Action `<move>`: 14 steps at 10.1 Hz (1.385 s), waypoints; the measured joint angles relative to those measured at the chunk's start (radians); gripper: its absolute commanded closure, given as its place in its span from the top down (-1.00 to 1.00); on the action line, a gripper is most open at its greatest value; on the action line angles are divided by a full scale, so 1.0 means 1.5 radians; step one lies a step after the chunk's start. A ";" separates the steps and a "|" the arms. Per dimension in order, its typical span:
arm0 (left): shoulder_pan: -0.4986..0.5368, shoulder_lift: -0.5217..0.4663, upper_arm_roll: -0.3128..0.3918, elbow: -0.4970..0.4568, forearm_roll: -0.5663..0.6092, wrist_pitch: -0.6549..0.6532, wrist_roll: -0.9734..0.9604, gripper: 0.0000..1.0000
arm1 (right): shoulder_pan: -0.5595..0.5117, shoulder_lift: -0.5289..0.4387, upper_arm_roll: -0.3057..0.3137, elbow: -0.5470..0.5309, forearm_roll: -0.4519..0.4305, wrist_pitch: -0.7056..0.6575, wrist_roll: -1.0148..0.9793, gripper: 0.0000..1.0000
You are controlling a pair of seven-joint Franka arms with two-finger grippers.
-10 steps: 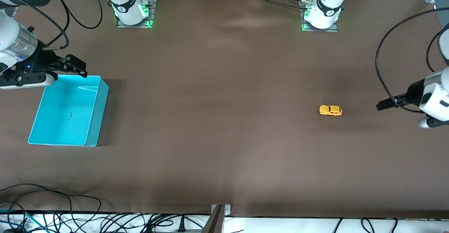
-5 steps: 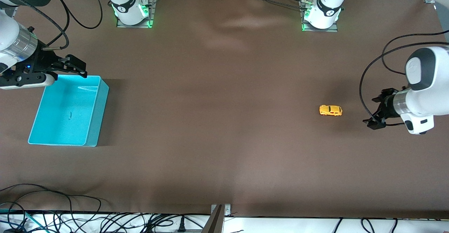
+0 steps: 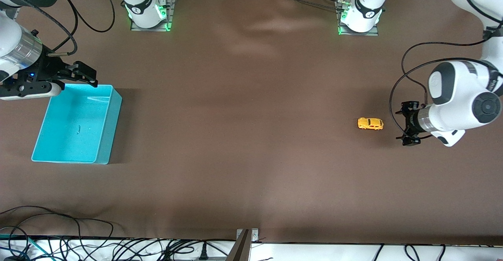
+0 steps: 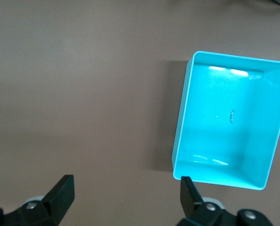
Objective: Wind up and store yellow beetle car
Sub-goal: 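Lower the open left gripper down onto the yellow car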
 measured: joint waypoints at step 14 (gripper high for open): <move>0.002 0.045 -0.042 -0.187 -0.001 0.227 -0.028 0.96 | 0.000 0.000 0.000 0.000 0.000 0.000 0.000 1.00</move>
